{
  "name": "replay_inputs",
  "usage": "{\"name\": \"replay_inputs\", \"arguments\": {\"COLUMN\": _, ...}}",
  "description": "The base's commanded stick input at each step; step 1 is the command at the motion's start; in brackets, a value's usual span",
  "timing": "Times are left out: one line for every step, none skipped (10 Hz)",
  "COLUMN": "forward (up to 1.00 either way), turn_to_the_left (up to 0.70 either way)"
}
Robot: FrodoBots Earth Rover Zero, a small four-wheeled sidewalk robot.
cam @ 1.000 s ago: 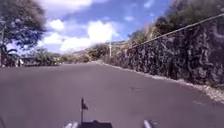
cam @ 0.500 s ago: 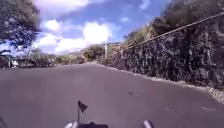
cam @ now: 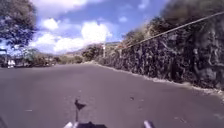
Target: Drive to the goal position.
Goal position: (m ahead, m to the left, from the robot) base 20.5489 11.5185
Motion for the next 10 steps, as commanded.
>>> {"name": "replay_inputs", "arguments": {"forward": 0.63, "turn_to_the_left": 0.00}}
{"name": "replay_inputs", "arguments": {"forward": 0.63, "turn_to_the_left": 0.00}}
{"name": "replay_inputs", "arguments": {"forward": 0.63, "turn_to_the_left": 0.00}}
{"name": "replay_inputs", "arguments": {"forward": 0.63, "turn_to_the_left": 0.00}}
{"name": "replay_inputs", "arguments": {"forward": 0.63, "turn_to_the_left": 0.00}}
{"name": "replay_inputs", "arguments": {"forward": 0.63, "turn_to_the_left": 0.00}}
{"name": "replay_inputs", "arguments": {"forward": 0.63, "turn_to_the_left": 0.00}}
{"name": "replay_inputs", "arguments": {"forward": 0.63, "turn_to_the_left": 0.00}}
{"name": "replay_inputs", "arguments": {"forward": 0.63, "turn_to_the_left": 0.00}}
{"name": "replay_inputs", "arguments": {"forward": 0.63, "turn_to_the_left": 0.00}}
